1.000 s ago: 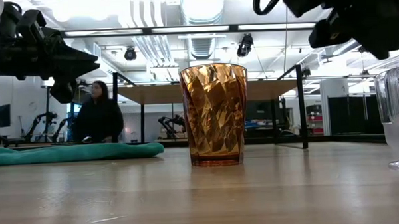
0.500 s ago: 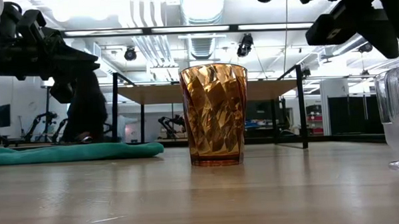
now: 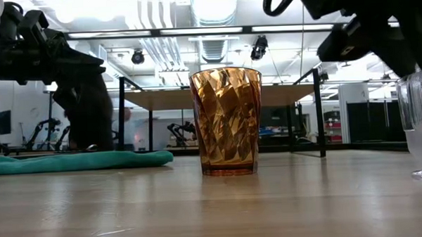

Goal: Stack small to large cups/mugs on shelf
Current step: Put the transparent mug on the shelf

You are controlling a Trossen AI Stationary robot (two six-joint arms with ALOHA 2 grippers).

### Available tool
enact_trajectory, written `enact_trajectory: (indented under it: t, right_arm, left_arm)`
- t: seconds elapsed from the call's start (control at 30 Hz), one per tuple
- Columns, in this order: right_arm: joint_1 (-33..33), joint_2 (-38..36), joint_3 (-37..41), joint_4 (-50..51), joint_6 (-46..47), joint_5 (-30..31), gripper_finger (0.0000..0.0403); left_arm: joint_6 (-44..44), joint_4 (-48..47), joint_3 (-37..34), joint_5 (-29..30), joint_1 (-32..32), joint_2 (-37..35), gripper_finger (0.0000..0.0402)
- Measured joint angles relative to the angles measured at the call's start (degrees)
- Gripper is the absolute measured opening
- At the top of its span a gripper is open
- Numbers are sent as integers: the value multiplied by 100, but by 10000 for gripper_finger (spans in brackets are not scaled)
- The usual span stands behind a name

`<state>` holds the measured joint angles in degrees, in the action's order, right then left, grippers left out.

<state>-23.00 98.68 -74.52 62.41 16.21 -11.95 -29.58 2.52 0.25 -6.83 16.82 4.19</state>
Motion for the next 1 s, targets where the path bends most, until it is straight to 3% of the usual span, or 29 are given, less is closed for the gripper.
enact_trajectory:
  t: [0.57, 1.0]
  right_arm:
    - [2, 85, 0, -299, 8, 167, 77]
    - [-162, -120, -2, -162, 78, -35, 77]
  left_arm:
    - [0, 0, 0, 0, 0, 2, 59]
    - [0, 2, 0, 0, 0, -7, 59]
